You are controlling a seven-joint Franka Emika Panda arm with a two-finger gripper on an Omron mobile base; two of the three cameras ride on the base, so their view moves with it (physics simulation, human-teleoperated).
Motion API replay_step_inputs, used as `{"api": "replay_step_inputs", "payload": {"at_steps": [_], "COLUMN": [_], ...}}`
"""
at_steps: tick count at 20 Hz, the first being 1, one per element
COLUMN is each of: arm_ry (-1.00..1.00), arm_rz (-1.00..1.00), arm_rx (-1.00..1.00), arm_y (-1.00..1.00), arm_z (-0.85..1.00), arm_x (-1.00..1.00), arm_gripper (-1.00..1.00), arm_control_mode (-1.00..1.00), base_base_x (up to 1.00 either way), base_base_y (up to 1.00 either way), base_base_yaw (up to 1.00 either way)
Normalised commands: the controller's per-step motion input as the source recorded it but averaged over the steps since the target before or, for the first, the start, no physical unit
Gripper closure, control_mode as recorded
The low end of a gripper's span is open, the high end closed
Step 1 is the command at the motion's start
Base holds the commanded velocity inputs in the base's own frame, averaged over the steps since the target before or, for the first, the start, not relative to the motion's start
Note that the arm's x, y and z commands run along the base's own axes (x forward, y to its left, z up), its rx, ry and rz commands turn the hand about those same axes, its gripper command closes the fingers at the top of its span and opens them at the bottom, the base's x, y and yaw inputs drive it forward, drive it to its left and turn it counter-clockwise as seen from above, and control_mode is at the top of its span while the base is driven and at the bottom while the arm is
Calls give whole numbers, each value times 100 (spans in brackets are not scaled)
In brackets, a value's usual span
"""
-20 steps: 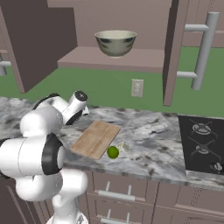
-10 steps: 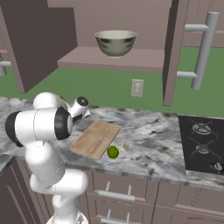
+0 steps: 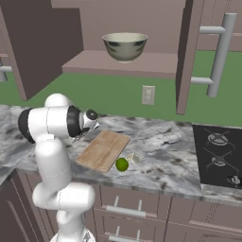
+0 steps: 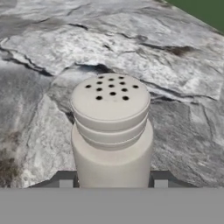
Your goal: Open the cabinet. Place the bowl and condiment on the counter. Then place the lime and garlic on the cutting board.
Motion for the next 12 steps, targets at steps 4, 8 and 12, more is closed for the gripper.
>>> {"api": "replay_step_inputs", "payload": {"at_steps": [4,8,12], "arm_ry": [-6,-1,0], "arm_rz": [4,2,1], "arm_rx": [0,0,0], "arm_y": [0,1,0], "arm_z": [-26,-20,-13], "arm_x": [26,21,17], "arm_gripper": [100,100,100], "arm_control_mode": [-100,-100,-100], "base_base_x": [0,0,0], "base_base_y": [0,0,0], "base_base_yaw": [0,0,0]}}
